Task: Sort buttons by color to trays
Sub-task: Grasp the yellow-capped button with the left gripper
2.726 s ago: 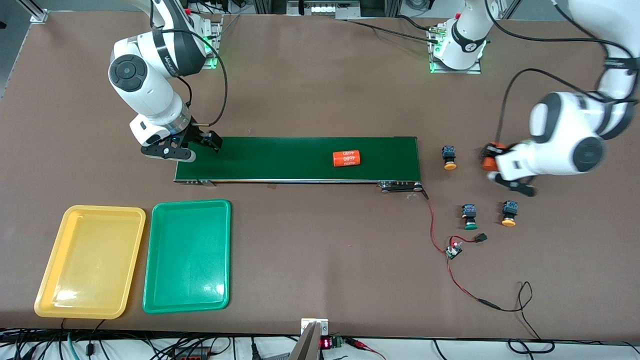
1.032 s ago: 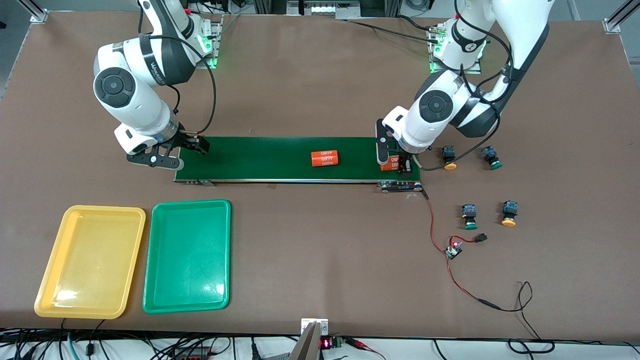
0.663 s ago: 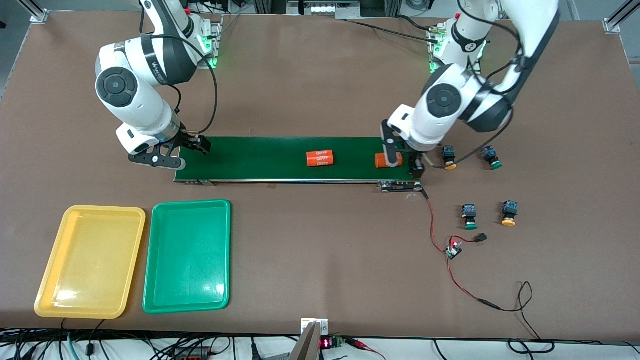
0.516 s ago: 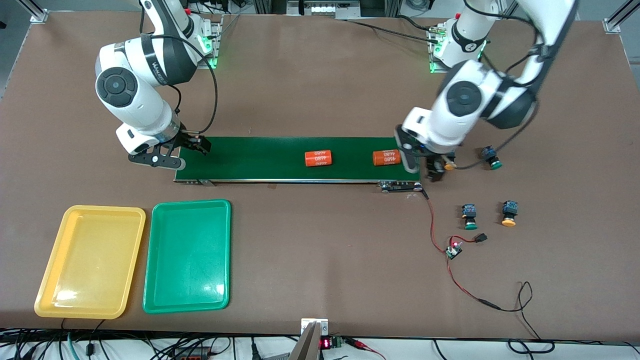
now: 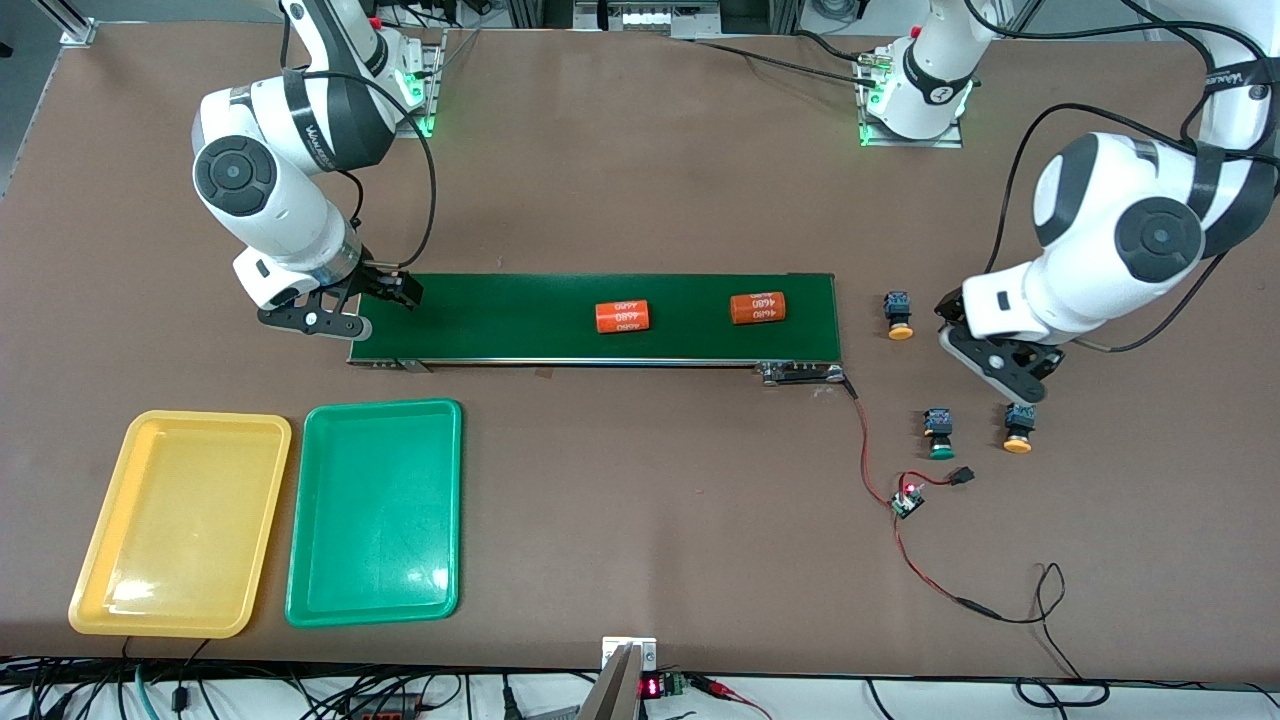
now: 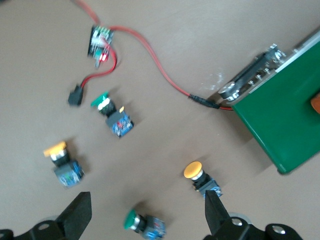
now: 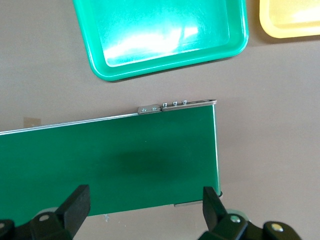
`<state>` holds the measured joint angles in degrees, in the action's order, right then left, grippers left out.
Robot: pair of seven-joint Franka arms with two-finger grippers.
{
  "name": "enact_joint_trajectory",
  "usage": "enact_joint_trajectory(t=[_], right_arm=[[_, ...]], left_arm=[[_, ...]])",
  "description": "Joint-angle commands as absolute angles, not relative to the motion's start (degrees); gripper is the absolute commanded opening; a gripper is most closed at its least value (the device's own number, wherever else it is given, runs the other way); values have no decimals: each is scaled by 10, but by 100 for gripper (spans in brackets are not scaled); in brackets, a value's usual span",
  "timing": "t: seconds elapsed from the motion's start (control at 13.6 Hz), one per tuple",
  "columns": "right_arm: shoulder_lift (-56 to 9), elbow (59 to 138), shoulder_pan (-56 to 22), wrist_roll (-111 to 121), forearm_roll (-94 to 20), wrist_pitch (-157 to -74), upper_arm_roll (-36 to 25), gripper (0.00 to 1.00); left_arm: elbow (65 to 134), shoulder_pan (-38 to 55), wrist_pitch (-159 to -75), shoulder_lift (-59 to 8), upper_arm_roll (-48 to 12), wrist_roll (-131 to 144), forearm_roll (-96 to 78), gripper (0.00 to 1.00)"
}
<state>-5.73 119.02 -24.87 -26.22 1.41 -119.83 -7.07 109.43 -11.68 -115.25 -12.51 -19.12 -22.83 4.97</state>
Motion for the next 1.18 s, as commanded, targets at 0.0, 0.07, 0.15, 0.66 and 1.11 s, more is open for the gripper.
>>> enact_joint_trajectory(t=[0.0,0.07,0.15,0.66,1.11], right_arm=[[-65,1178,-249,-271,17,-1193,-68,100],[-65,1177,-249,-271,17,-1193,-68,100],[-65,1177,-249,-271,17,-1194,-68,100],[-65,1177,-248,-271,17,-1189,-68,100],[-69,1177,-250,-286,16,-1203,-66,100]], left_arm=[[1087,-111,-1107,-152,-165,-130,36,100],[1092,-109,-1094,-166,-164,-116,36,100],[1099,-109,-1091,-184,-165,-93,36,100],[1134,-108,-1125,-244,-167,125,40,100],[1246,-105,-1279,-213,-221,206,47,100]])
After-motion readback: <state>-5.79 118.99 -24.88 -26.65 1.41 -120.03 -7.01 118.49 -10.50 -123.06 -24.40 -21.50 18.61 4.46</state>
